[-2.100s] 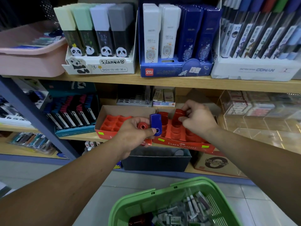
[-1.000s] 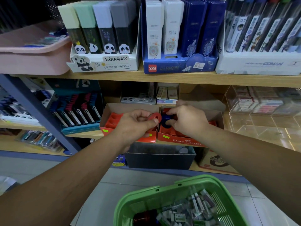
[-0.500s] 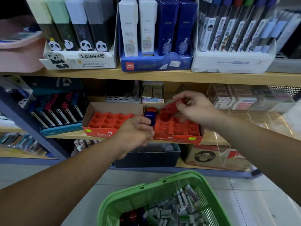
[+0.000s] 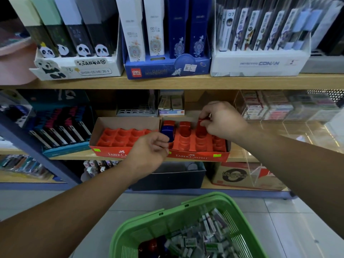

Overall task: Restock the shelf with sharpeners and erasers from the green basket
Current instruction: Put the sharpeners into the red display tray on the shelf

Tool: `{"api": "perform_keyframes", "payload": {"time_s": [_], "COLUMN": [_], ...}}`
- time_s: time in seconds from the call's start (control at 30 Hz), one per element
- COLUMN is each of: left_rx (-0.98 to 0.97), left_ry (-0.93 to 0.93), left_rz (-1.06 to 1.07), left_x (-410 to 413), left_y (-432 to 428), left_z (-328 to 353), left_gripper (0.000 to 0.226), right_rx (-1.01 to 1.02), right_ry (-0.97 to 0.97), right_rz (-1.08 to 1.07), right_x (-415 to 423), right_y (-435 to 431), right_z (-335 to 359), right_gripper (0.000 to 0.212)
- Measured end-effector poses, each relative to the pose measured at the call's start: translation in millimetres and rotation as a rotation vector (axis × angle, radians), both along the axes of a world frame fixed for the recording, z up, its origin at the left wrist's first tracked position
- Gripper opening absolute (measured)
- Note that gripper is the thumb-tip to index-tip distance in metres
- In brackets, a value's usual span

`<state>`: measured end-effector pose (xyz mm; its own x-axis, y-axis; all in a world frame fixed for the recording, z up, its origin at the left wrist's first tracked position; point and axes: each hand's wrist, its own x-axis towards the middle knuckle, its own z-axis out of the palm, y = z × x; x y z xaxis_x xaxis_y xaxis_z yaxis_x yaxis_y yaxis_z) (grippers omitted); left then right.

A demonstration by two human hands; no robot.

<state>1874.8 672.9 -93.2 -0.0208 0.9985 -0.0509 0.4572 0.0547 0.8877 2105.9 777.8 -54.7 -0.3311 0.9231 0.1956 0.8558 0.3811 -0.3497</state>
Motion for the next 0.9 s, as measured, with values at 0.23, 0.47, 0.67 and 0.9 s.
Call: {"api": "perform_keyframes", "payload": {"time_s": [0.23,0.47,0.67,0.9], "left_rx": [0.017,-0.008,-0.004,0.005], "left_ry": [-0.015,0.036,0.04,0.071], "left_rz": [-0.008,-0.044,-0.015,-0.026], "left_x": [0,2,3,1], "left_y": [-5,-12,-9,-11], "left_z": [7,2,-2,-5], "left_gripper": [0.03,0.037,0.04,0.038], "right_rx": [0.043,0.039,-0.013,0.065], "right_ry": [-0.062,-0.082,-0.17,-0.298], "right_rz": [0.056,0.003,0.028,0.051], "right_x": [2,-3,-11,-11], "right_y": [-10,-20,-17,-26], "right_z": [0,-1,-1,6], "right_gripper": [0.015,0.02,0.021,0.039]}}
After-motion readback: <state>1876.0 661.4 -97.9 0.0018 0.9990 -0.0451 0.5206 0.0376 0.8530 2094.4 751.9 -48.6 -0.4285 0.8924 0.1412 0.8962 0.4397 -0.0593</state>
